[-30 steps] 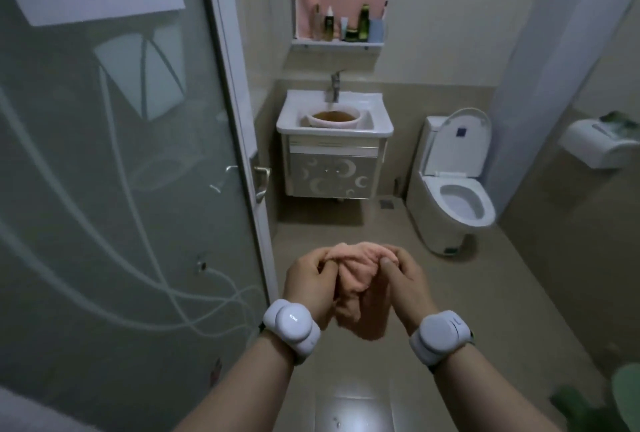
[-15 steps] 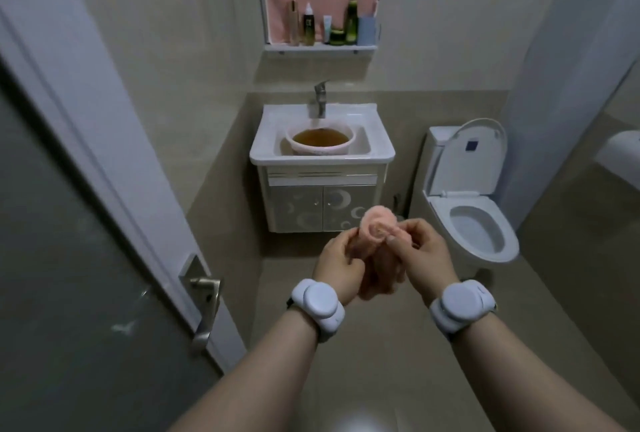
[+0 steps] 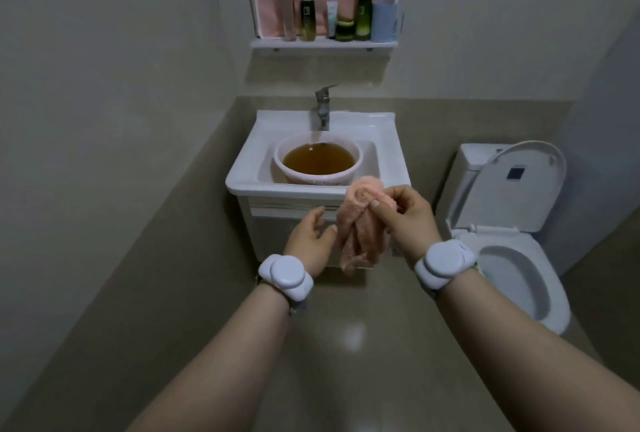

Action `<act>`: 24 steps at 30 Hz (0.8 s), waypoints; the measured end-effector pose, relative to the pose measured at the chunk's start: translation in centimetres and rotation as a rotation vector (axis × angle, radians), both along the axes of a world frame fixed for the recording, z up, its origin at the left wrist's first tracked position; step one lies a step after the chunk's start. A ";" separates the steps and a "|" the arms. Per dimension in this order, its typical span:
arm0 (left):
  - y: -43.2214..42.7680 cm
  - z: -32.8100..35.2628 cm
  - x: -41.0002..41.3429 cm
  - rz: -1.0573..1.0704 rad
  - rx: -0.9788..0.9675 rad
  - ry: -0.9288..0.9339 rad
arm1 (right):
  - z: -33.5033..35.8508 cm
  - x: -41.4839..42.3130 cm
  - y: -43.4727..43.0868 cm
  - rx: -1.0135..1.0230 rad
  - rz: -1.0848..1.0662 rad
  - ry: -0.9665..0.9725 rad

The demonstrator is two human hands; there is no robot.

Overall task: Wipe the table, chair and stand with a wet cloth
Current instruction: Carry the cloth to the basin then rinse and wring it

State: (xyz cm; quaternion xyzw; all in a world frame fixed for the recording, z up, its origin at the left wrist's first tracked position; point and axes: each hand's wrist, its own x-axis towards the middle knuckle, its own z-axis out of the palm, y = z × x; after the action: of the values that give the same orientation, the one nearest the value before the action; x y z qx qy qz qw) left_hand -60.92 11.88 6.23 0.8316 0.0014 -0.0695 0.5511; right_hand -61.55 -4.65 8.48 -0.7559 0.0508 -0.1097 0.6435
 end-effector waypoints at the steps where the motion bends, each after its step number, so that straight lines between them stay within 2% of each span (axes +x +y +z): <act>1: 0.0 0.1 1.5 0.019 -0.003 -0.003 | 0.3 1.7 -0.2 -0.007 0.021 0.004; 5: 0.3 -0.2 6.4 0.093 0.018 0.042 | -0.2 7.9 -0.5 -0.011 0.077 0.011; 8: 0.6 -1.1 11.6 0.146 -0.009 0.119 | -1.1 13.4 -0.4 0.061 0.186 0.063; 12: 0.6 -2.4 17.3 0.140 -0.189 0.246 | -2.4 19.3 0.1 0.089 0.320 0.091; 16: 0.7 -3.3 25.0 0.161 -0.350 0.299 | -3.6 26.7 1.2 0.077 0.336 0.125; 21: 1.2 -3.3 33.6 0.116 -0.226 0.242 | -4.4 34.0 2.2 0.059 0.326 0.184; 24: 1.0 -4.2 38.6 0.111 -0.152 0.231 | -5.2 37.9 1.9 0.172 0.270 0.243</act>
State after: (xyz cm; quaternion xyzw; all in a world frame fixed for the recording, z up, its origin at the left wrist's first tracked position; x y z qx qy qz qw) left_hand -22.34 12.84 2.08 0.7726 0.1055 -0.1337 0.6116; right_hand -23.61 -2.79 3.32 -0.7059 0.0354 0.0744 0.7035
